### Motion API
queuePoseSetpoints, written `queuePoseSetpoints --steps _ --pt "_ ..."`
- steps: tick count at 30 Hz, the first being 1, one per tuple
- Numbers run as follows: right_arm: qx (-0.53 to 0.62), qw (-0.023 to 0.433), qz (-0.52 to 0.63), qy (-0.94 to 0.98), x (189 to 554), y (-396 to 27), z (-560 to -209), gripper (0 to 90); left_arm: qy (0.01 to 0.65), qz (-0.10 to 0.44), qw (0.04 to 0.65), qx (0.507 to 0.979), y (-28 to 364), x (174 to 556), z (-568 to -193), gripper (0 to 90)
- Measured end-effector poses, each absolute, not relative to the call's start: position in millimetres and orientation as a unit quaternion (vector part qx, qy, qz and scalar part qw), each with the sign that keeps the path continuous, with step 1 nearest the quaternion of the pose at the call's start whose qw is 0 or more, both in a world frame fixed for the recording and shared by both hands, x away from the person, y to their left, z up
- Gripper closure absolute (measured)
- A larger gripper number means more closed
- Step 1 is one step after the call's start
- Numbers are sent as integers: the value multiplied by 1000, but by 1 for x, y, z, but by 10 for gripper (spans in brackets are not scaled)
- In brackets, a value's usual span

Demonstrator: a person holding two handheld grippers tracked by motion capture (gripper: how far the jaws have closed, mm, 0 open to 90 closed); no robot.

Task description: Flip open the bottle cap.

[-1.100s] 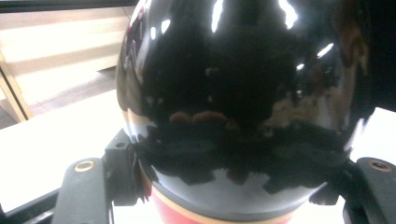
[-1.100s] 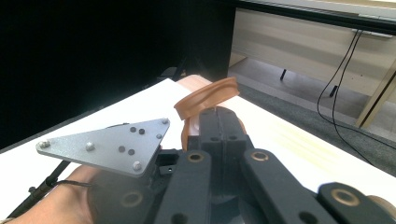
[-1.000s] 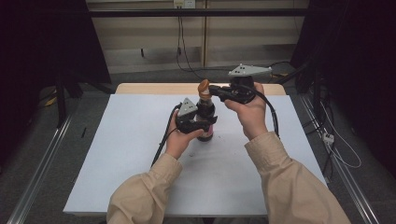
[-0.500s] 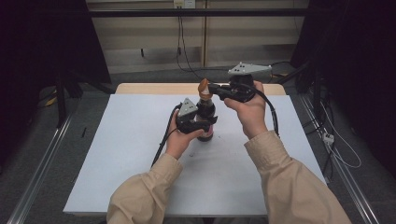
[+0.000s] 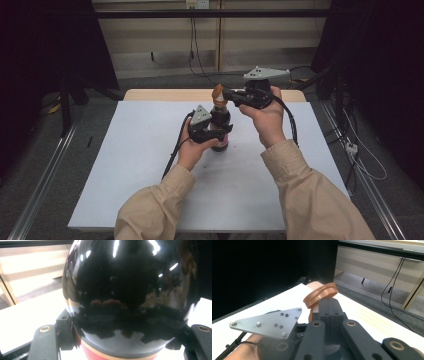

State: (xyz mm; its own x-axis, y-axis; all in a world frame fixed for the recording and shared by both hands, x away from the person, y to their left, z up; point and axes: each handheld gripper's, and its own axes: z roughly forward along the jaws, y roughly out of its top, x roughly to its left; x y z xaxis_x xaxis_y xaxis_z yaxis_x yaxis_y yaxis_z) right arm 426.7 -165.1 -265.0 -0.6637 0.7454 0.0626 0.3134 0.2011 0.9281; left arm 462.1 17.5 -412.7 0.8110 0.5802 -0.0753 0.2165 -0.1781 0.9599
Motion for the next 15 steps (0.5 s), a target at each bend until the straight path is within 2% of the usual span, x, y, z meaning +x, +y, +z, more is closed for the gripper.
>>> queuePoseSetpoints --steps 15 --pt "353 206 527 745 429 -161 -263 900 265 158 582 753 17 461 -413 298"
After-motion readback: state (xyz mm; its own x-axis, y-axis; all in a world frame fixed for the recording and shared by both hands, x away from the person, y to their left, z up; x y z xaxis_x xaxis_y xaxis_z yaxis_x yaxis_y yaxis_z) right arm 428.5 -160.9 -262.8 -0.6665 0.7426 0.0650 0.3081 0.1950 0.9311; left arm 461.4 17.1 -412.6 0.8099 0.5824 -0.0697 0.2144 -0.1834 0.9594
